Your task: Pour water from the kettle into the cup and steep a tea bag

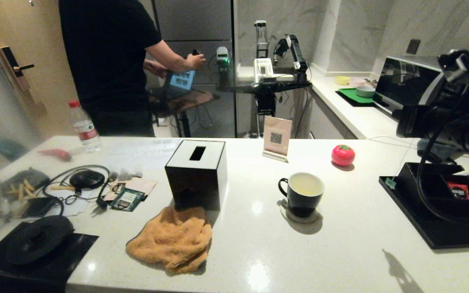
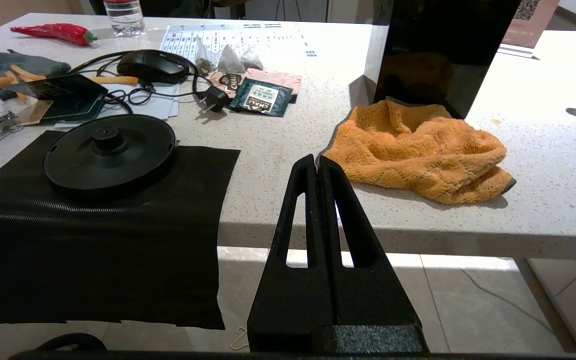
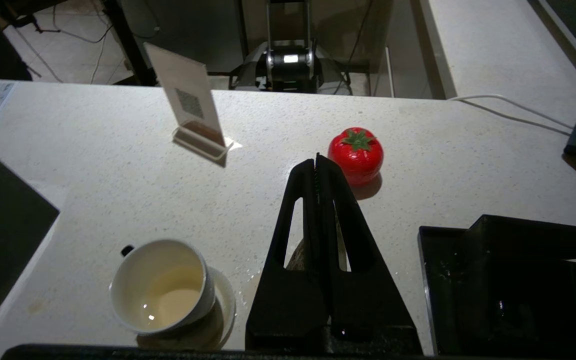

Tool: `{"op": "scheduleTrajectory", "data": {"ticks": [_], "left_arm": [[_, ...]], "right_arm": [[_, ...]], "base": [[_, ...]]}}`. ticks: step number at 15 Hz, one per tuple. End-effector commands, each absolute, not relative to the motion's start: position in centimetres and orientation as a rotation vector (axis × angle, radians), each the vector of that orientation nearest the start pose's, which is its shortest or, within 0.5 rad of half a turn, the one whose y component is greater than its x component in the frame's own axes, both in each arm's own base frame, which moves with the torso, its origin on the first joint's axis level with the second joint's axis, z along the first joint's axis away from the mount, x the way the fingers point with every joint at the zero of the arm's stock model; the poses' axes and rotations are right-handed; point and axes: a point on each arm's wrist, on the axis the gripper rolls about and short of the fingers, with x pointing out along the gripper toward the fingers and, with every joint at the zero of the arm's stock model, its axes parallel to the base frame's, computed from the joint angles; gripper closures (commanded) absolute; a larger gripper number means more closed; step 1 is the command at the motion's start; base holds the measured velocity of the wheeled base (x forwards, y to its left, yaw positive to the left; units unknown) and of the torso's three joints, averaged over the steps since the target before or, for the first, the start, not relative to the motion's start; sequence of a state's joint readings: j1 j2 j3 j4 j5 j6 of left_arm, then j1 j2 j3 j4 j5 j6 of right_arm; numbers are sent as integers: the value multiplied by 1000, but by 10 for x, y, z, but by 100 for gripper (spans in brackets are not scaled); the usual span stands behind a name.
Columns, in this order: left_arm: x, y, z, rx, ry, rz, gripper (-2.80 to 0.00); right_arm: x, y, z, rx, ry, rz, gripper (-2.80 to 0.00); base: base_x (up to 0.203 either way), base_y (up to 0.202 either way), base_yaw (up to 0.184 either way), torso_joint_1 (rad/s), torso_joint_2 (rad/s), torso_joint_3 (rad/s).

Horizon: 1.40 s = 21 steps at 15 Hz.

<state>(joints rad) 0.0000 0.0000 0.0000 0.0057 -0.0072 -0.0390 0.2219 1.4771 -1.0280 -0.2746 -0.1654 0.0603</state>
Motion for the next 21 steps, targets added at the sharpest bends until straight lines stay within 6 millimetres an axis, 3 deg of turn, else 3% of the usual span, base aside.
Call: {"op": "scheduleTrajectory", "data": {"ticks": [1,7,21], "left_arm": [[-23,0,75,-40,6,-8,0],[-23,0,75,-40,6,-8,0],[-23,0,75,-37,5,-9,0]], "right_arm": [[249,63,274,22,169,89,0],[251,84,271,7,175,161,0],[261,103,266,-38,190,208,0]], "base": [[0,0,0,0,0,0],[0,0,0,0,0,0],[0,0,0,0,0,0]]}}
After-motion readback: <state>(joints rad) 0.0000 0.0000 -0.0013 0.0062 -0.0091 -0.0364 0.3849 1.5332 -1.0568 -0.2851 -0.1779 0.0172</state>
